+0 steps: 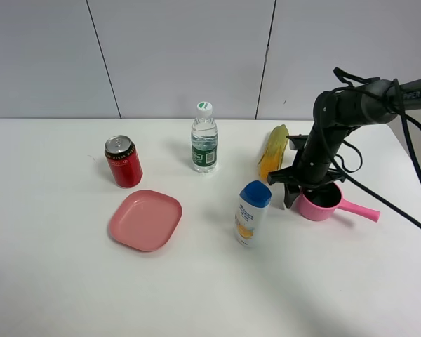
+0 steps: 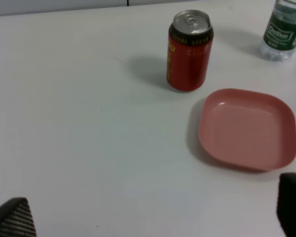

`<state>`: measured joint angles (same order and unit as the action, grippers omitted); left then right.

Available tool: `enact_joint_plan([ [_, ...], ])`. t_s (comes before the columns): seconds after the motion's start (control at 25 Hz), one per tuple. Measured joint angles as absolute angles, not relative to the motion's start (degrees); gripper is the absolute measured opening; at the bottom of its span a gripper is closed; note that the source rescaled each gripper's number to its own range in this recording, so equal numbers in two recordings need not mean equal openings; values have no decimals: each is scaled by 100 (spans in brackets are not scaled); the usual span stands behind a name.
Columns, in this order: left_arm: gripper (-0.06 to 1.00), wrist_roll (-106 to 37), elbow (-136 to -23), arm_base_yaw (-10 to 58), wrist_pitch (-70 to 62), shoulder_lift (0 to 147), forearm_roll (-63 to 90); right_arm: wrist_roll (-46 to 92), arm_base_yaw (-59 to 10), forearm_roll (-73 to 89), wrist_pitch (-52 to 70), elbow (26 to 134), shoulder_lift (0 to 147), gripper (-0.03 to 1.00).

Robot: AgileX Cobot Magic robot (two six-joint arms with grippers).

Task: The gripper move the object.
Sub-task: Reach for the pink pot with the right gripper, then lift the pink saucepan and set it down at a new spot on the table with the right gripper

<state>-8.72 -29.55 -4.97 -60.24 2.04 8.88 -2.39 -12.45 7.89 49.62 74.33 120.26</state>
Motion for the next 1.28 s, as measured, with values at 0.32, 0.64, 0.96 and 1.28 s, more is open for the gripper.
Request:
enact_joint_plan([
  [0.32,100,-872,-2955,-497,-6024,204,882,-300,-1245,745,5011,7460,12012,2],
  [0.64,100,-872,-2955,-497,-6024,204,882,239,-1245,1183,5189,7477,11955,1],
  [0.96,100,-872,-2955,-497,-6024,204,882,640,-1245,1400,5354,7477,11334,0],
  [1.28,100,-872,-2955,-497,-6024,204,882,688,-1249,848,5986,7477,10160,0],
])
